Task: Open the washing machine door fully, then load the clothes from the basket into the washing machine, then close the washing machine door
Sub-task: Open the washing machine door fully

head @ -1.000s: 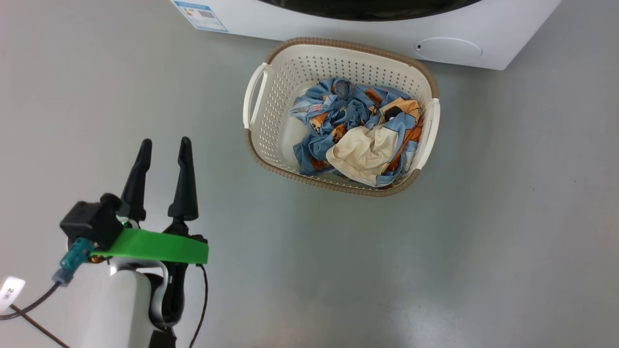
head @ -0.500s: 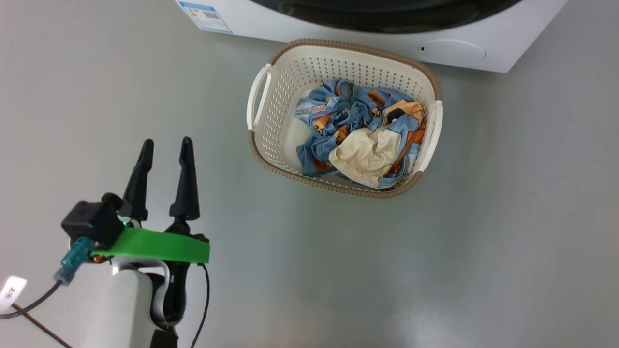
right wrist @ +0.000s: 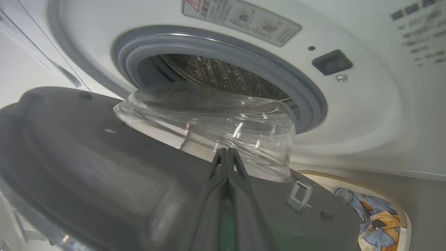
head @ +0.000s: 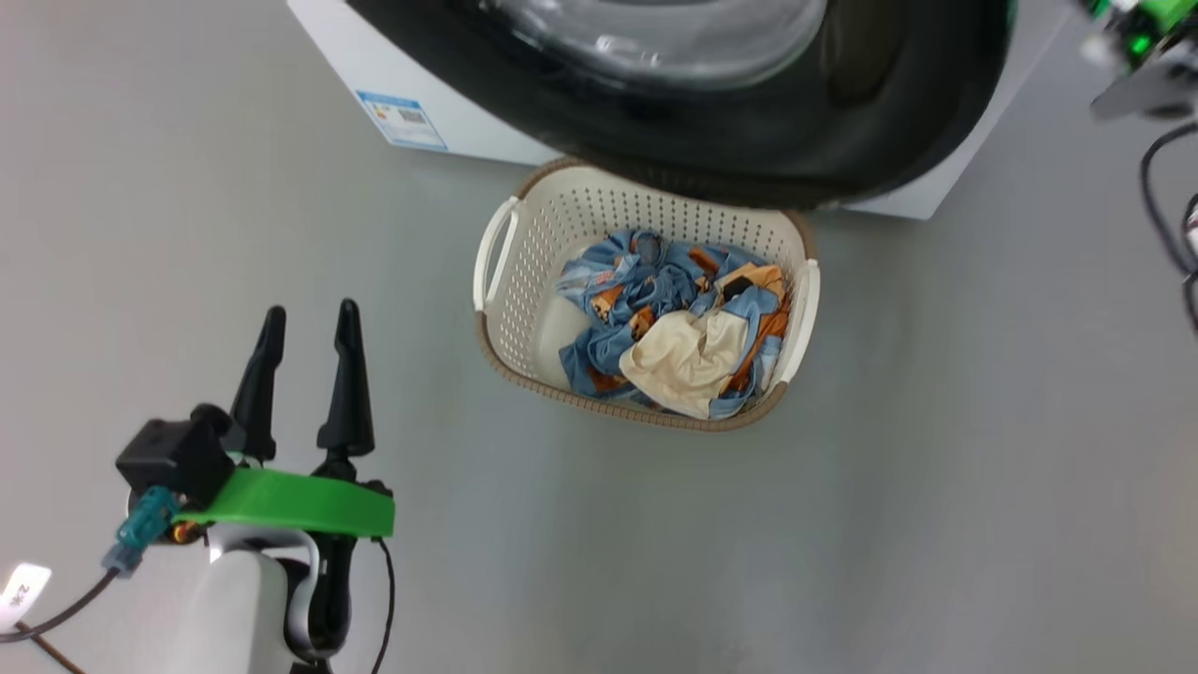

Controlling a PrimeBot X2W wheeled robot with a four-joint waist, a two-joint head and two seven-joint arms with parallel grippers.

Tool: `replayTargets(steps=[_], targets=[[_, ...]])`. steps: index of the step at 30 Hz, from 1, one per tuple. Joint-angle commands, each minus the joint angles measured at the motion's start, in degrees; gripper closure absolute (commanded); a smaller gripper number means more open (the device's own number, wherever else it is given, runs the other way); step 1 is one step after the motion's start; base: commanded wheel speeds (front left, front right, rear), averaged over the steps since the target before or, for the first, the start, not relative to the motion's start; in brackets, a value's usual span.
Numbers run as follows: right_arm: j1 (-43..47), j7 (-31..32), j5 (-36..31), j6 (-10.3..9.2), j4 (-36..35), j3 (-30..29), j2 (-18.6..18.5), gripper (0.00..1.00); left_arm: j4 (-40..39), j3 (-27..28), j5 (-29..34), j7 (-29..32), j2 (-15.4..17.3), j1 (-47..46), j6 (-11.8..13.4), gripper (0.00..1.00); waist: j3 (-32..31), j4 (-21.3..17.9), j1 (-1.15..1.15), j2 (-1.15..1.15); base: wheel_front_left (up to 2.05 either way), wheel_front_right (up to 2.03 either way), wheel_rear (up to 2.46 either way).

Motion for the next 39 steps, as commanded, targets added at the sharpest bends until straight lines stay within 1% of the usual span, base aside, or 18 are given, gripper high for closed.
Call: replayTargets(steps=[1, 8, 15, 24, 30, 39], targets=[[2.9, 1.4, 0.4, 0.34, -2.0, 1.5, 2.9, 1.00, -0.6, 2.1, 0.4, -0.4, 1.9, 1.4, -0.1, 0.00, -2.2, -0.8, 0.00, 0.00, 0.00, 0.00, 0.00], [7.3, 3.2, 1.6, 0.34, -3.5, 2.7, 3.4, 1.00, -0.2, 2.7, 1.3, -0.4, 2.4, 3.1, -0.1, 0.00, -6.4, -1.1, 0.00, 0.00, 0.00, 0.00, 0.00], [13.4, 4.7, 3.4, 0.34, -5.3, 3.7, 4.2, 1.00, 0.5, 3.3, 2.5, -0.4, 2.8, 5.9, -0.1, 0.00, -11.8, 0.0, 0.00, 0.00, 0.00, 0.00, 0.00], [20.4, 6.6, 6.2, 0.34, -7.7, 4.0, 5.0, 1.00, 1.6, 3.6, 3.5, -0.4, 2.8, 8.7, 0.0, 0.00, -16.5, 2.8, 0.00, 0.00, 0.00, 0.00, 0.00], [24.0, 8.4, 8.4, 0.34, -9.1, 3.8, 6.0, 1.00, 2.0, 3.4, 3.7, -0.4, 3.1, 9.6, 0.2, 0.00, -18.0, 5.4, 0.00, 0.00, 0.00, 0.00, 0.00], [27.1, 9.6, 9.5, 0.34, -10.4, 3.7, 6.7, 1.00, 2.2, 2.9, 3.6, -0.2, 3.4, 10.4, 0.6, 0.00, -19.5, 8.6, 0.00, 0.00, 0.00, 0.00, 0.00]])
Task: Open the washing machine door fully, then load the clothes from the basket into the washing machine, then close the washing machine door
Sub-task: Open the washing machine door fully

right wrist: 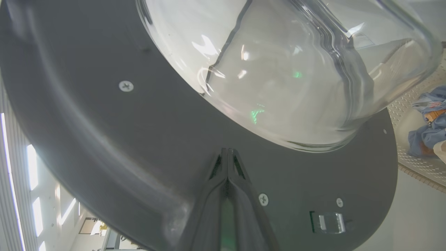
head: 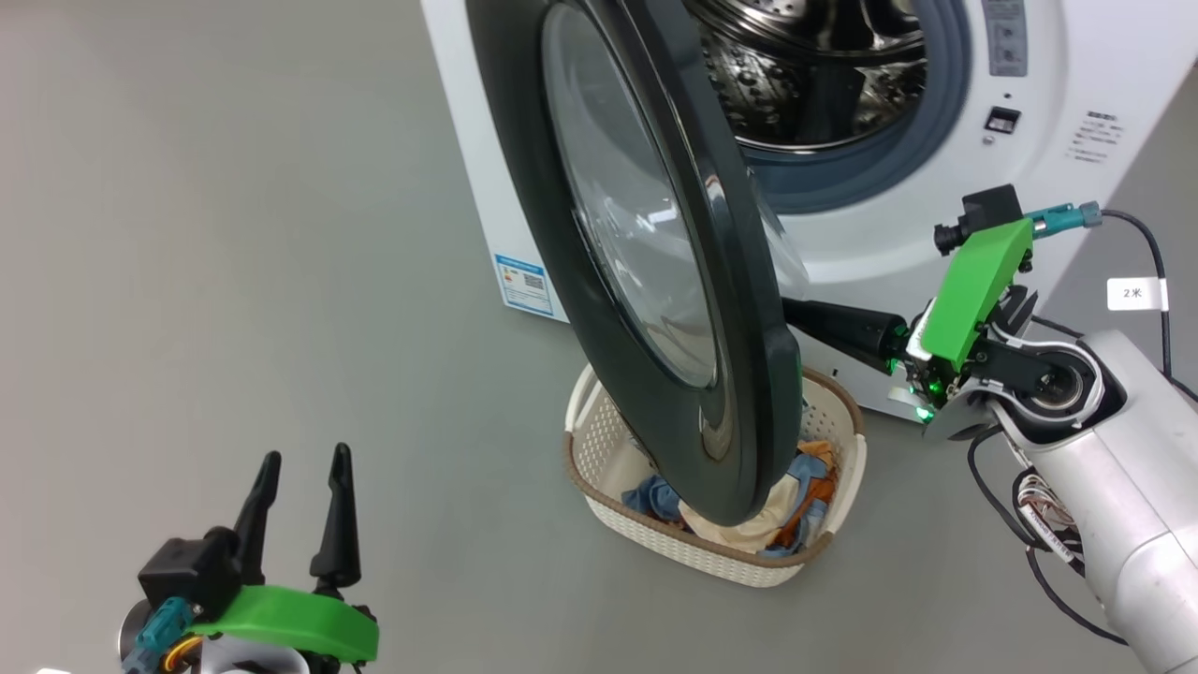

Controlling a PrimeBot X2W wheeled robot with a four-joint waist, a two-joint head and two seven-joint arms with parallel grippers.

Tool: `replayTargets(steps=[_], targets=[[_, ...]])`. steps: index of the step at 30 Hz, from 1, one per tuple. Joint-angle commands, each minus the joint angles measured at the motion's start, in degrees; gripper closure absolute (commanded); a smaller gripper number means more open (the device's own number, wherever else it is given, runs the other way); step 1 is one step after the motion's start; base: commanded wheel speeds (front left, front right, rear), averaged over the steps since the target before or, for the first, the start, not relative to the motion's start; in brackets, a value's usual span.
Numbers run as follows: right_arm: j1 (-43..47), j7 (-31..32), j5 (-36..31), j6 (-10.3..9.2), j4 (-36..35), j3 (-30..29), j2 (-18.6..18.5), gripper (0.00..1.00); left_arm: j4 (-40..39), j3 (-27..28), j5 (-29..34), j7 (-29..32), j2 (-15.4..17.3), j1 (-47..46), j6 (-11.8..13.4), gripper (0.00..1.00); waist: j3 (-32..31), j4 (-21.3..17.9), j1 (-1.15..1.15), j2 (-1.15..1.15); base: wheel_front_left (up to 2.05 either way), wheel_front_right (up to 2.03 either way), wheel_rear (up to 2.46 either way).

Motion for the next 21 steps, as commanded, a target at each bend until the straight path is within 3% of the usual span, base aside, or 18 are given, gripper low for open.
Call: replayTargets(steps=[1, 12, 21], targets=[[0.6, 0.3, 0.7, 0.34, -1.9, 0.2, 1.1, 1.00, -0.9, 1.6, 0.5, -0.2, 1.5, -0.6, 0.3, 0.00, -0.8, 1.3, 0.01, 0.00, 0.00, 0.00, 0.00], [3.3, 1.1, 1.9, 0.34, -3.8, -0.6, 2.2, 1.00, -1.0, 1.2, -0.1, 0.1, 1.8, -0.1, 0.7, 0.00, -1.6, 5.8, 0.01, 0.00, 0.00, 0.00, 0.00], [2.5, 1.8, 1.4, 0.34, -3.8, -0.5, 3.2, 1.00, -1.9, 1.8, -0.8, 0.0, 2.2, 0.3, 1.4, 0.00, -0.7, 6.4, 0.01, 0.00, 0.00, 0.00, 0.00]])
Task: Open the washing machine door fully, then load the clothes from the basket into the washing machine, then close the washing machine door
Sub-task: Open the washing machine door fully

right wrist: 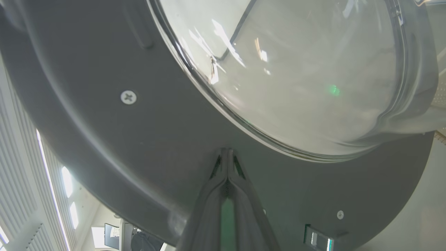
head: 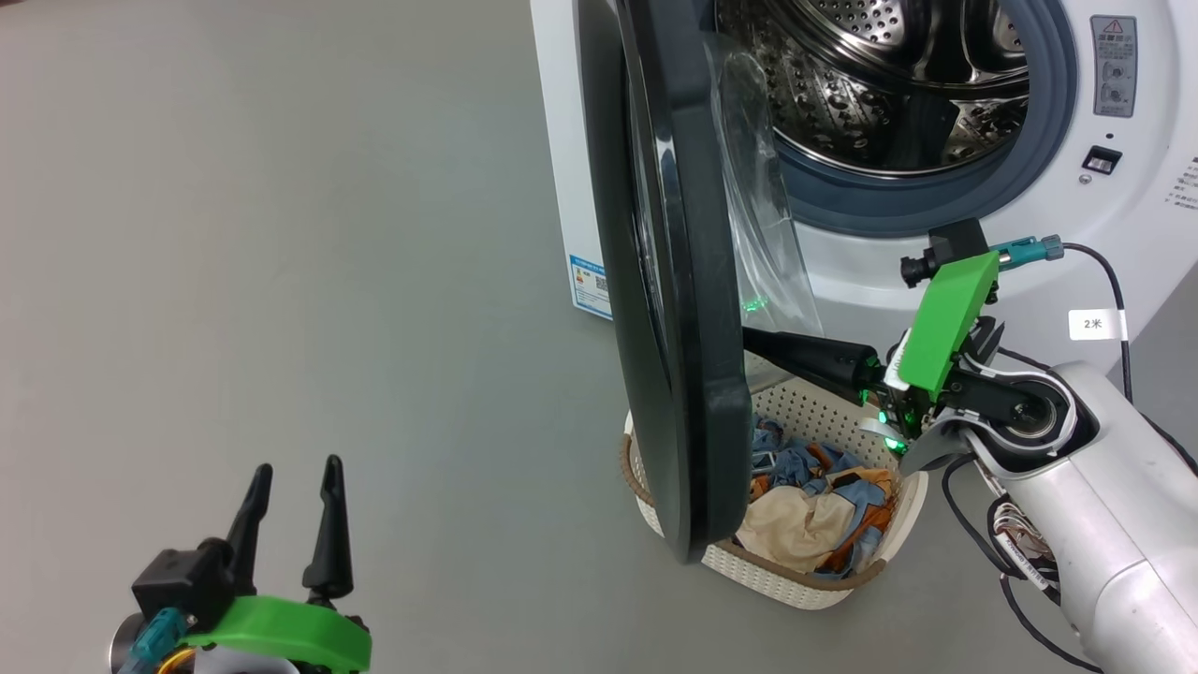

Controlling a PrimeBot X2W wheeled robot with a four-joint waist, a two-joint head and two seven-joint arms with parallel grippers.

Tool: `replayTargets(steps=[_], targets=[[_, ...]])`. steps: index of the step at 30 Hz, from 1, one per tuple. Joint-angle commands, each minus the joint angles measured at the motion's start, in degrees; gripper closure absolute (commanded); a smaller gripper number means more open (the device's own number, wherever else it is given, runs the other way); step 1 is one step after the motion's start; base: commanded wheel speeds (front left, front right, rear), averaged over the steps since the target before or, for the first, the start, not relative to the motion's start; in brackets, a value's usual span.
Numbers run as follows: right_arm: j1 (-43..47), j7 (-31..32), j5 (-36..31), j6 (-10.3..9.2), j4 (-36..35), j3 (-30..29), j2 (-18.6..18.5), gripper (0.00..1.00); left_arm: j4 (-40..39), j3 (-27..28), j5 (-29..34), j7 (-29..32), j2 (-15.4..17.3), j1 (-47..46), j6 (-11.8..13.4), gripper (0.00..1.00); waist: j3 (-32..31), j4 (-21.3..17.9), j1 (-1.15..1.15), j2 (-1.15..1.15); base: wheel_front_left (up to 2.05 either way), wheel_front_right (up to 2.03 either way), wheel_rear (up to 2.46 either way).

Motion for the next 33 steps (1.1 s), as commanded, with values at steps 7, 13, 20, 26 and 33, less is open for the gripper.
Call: replayTargets(steps=[7, 13, 20, 26, 33], targets=[[-0.5, 0.3, 0.1, 0.34, -1.7, -0.1, 1.5, 1.00, -1.9, 1.9, -0.7, -0.1, 1.5, -0.7, 0.7, 0.00, -0.1, -0.1, 0.00, 0.00, 0.00, 0.00, 0.00], [0.3, -0.4, 0.4, 0.34, -2.3, -1.6, 1.1, 1.00, -1.7, 1.2, -0.8, -0.1, 1.5, -0.8, 0.7, 0.00, -0.5, -0.3, 0.00, 0.00, 0.00, 0.00, 0.00], [1.6, -2.0, 1.1, 0.34, -4.6, -3.8, 1.4, 0.77, -1.5, 0.9, -0.9, 0.1, 1.9, -0.7, 0.8, 0.00, -1.3, -2.1, 0.00, 0.00, 0.00, 0.00, 0.00], [4.0, -3.3, 0.9, 0.34, -8.9, -5.3, 1.5, 0.00, -2.2, 0.7, -1.0, 0.3, 2.5, -0.9, 0.9, 0.00, -1.6, -5.5, 0.00, 0.00, 0.00, 0.00, 0.00], [7.1, -8.3, -5.4, 0.34, -15.2, -5.4, -0.1, 0.00, -2.9, 0.0, -1.0, 0.5, 2.7, -0.7, 1.2, 0.00, -1.8, -10.0, 0.00, 0.00, 0.00, 0.00, 0.00]])
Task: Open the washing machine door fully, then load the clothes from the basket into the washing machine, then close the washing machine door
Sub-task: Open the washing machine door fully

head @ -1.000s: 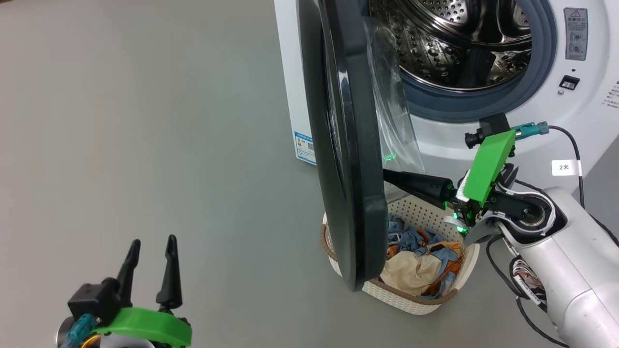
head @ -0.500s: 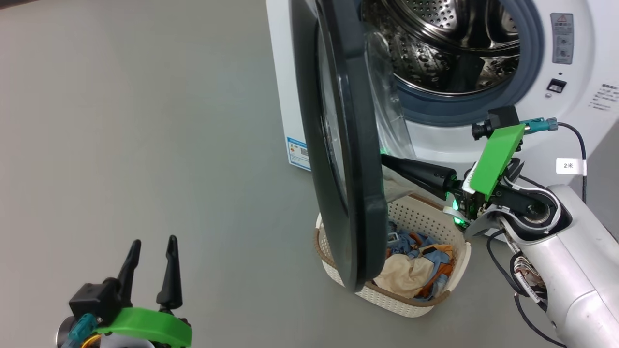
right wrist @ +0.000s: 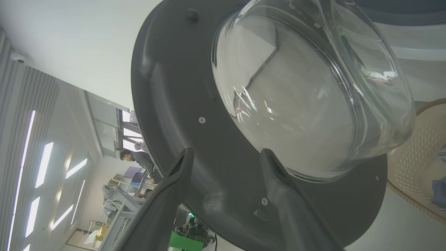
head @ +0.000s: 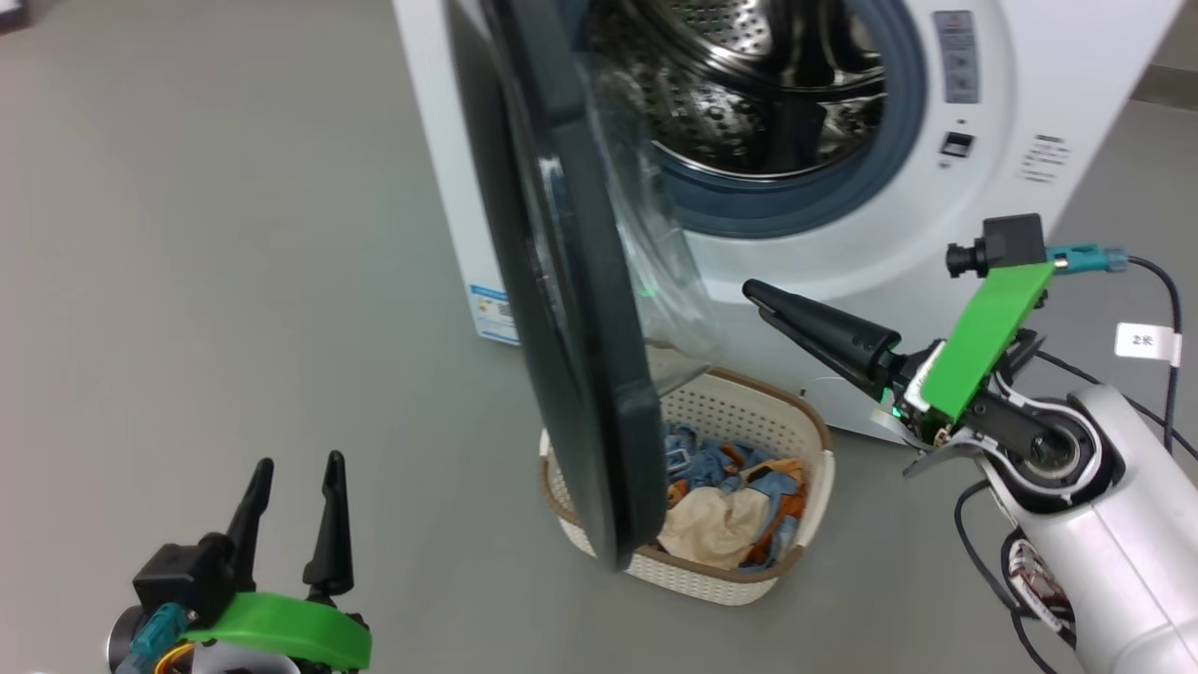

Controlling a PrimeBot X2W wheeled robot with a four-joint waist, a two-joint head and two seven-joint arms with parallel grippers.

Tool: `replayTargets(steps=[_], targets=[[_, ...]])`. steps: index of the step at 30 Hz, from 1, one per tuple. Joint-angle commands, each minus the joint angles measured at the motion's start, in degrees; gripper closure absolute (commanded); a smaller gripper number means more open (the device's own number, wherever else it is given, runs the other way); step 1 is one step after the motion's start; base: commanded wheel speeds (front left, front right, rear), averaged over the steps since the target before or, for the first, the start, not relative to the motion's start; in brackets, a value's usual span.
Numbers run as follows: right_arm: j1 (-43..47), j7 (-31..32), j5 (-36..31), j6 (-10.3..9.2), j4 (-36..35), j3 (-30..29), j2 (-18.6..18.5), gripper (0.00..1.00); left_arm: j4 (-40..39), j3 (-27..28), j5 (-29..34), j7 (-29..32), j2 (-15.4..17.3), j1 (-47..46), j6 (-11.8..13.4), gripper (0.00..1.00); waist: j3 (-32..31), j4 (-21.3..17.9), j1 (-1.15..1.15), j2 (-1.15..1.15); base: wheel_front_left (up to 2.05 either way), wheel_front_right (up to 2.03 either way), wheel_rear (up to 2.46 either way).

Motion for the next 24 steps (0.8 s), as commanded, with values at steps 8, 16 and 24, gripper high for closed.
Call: replayTargets(steps=[8, 16, 24], targets=[[4.5, -9.2, -8.3, 0.34, -9.0, 1.3, -1.8, 0.00, -2.7, 1.2, -0.4, 0.1, 1.9, -0.4, 0.5, 0.00, 0.3, -6.7, 0.00, 0.00, 0.00, 0.00, 0.00], [9.7, -20.1, -14.5, 0.34, -13.7, 1.2, -4.0, 0.00, -3.6, 0.9, -0.7, -0.1, 1.8, 0.2, 1.0, 0.00, 0.3, -11.2, 0.00, 0.00, 0.00, 0.00, 0.00], [14.0, -30.8, -21.6, 0.34, -14.3, 2.6, -6.0, 0.00, -4.3, 0.8, -0.8, -0.2, 1.9, 1.4, 1.6, 0.00, -0.6, -14.7, 0.00, 0.00, 0.00, 0.00, 0.00]])
